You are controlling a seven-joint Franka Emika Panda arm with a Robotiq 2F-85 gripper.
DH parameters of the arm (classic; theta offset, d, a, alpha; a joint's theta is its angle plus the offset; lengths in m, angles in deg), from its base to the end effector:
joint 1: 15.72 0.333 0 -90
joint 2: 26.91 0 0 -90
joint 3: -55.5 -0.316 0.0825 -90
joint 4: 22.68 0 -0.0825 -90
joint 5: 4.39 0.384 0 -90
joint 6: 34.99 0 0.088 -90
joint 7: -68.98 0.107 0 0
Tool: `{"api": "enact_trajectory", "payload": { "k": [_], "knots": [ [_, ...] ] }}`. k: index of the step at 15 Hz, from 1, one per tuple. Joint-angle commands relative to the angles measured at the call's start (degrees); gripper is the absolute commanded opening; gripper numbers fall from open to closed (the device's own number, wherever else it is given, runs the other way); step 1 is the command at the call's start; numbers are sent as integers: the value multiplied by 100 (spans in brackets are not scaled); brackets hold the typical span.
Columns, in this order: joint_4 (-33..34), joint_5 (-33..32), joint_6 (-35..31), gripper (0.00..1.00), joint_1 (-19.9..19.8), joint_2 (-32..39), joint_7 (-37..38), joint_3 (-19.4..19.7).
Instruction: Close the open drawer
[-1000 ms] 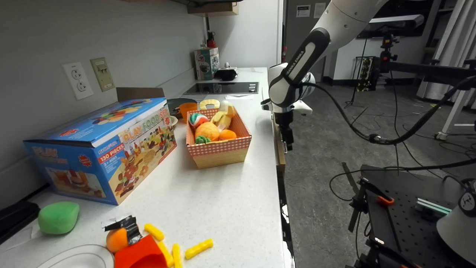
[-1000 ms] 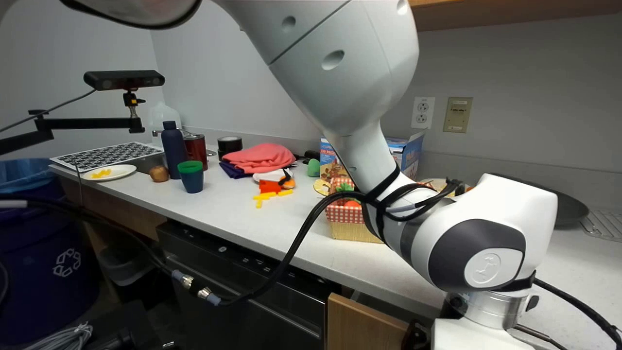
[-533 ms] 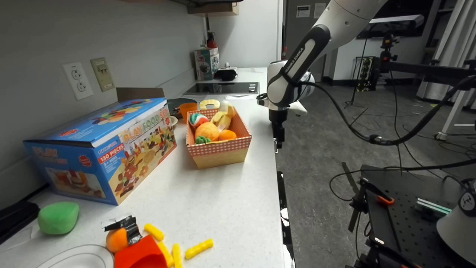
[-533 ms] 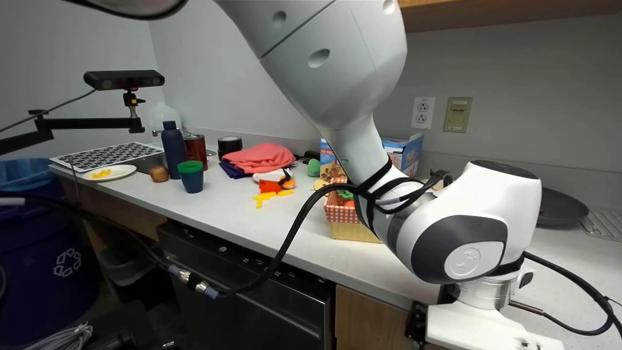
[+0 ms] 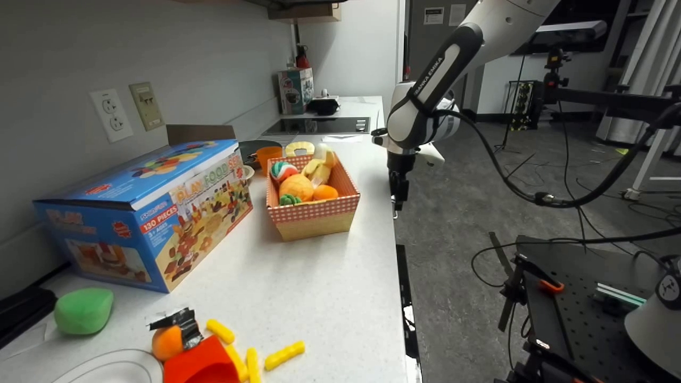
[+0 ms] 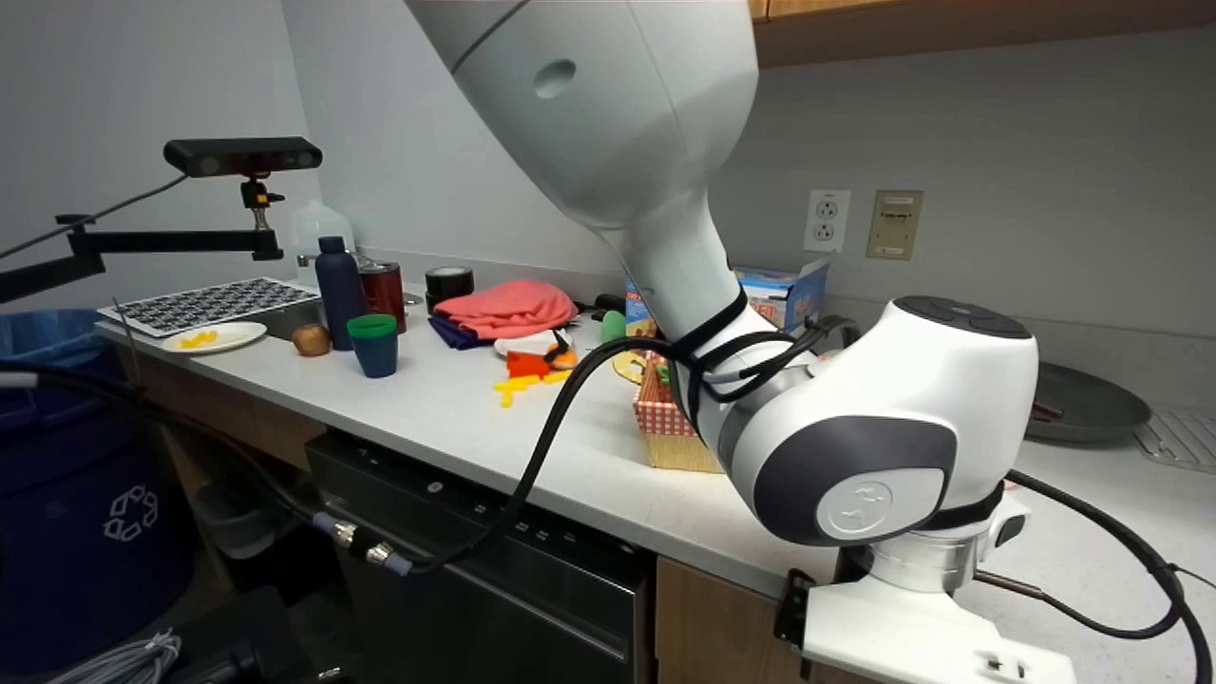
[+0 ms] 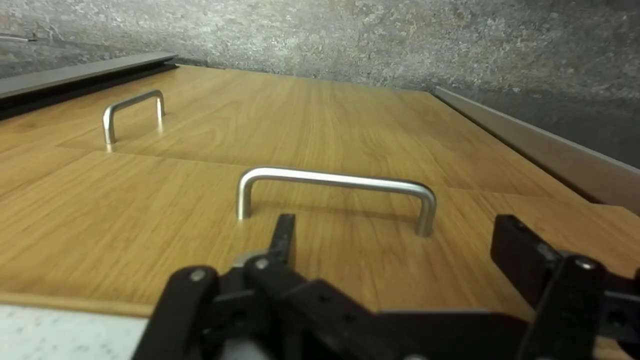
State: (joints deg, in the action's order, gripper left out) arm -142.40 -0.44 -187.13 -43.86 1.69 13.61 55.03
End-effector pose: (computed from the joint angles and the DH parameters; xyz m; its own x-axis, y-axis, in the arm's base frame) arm 0.5220 -0.2759 0.1866 0.9094 0.4100 0.0701 0.4088 -0.9121 0.0309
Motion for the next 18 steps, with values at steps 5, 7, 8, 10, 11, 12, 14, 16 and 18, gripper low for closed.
{"api": "enact_trajectory", "payload": {
  "k": [5,7,8,10,11,12,14,16,18],
  "knots": [
    [-1041,-533,-25,100,603,-1240,296,449],
    [-1368,-633,-25,100,804,-1616,480,487],
    [-1556,-610,-26,100,900,-1834,562,454],
    [-1879,-588,-16,100,1140,-2247,770,402],
    [-2038,-635,-38,100,1297,-2457,921,386],
    [-2167,-662,-35,100,1436,-2646,1051,369],
    [-2383,-796,-12,100,1731,-2996,1409,332],
    [-2551,-961,26,100,1973,-3296,1773,295],
    [-2677,-1183,73,100,2167,-3559,2176,252]
  ]
}}
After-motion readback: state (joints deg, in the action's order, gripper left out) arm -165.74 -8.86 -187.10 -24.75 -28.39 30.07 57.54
